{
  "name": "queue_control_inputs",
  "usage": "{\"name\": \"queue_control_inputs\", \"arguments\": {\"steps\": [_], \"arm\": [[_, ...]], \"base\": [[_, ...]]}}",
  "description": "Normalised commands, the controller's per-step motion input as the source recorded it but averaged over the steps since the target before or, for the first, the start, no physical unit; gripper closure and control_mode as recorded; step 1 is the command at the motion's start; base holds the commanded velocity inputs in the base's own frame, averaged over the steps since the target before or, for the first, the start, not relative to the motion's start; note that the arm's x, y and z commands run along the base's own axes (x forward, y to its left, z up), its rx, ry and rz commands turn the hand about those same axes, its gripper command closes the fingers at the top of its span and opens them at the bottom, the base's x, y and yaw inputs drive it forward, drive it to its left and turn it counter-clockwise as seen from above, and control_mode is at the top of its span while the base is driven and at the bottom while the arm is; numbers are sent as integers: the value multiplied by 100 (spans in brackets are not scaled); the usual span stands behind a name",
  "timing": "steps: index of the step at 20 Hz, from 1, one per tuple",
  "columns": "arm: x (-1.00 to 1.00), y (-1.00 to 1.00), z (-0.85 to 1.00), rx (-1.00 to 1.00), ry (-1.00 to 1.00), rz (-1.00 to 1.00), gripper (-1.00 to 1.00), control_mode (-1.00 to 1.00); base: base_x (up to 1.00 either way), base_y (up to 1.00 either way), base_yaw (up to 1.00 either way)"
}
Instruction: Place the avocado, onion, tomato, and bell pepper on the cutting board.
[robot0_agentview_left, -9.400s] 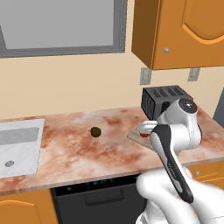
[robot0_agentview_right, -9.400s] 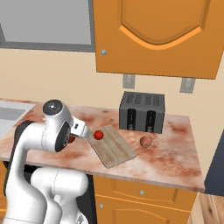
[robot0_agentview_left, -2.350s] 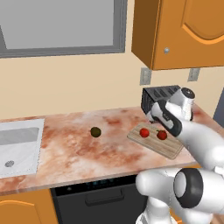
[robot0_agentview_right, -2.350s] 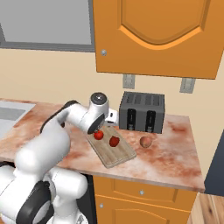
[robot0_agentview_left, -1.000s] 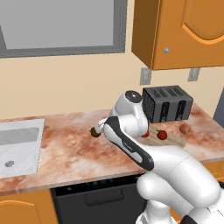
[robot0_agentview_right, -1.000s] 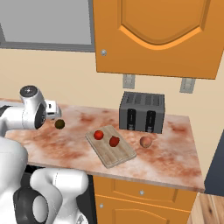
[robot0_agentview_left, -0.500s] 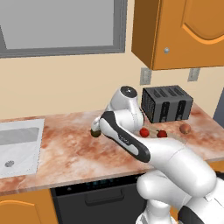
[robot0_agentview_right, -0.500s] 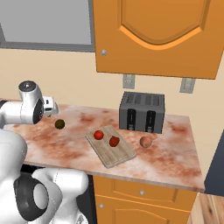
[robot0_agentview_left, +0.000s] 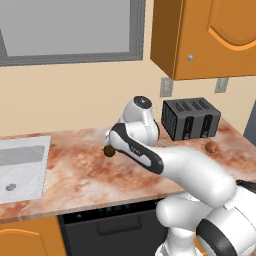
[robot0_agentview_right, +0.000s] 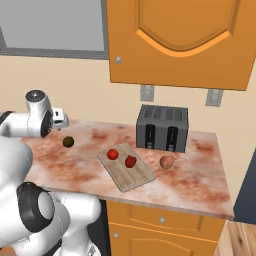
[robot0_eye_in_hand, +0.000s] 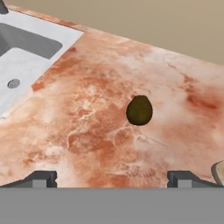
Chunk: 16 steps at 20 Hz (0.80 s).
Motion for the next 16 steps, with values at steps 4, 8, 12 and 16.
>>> {"name": "queue_control_inputs", "arguments": {"steps": [4,8,12,16], "arm": [[25,1,0,0,6,-8,-100,-100],[28,0,-5,0,10,-10,-100,-100],[26,2,-4,0,11,-11,-100,-100],[19,0,-10,0,7,-6,-100,-100]], "base": [[0,0,0],[0,0,0],[0,0,0],[0,0,0]]}}
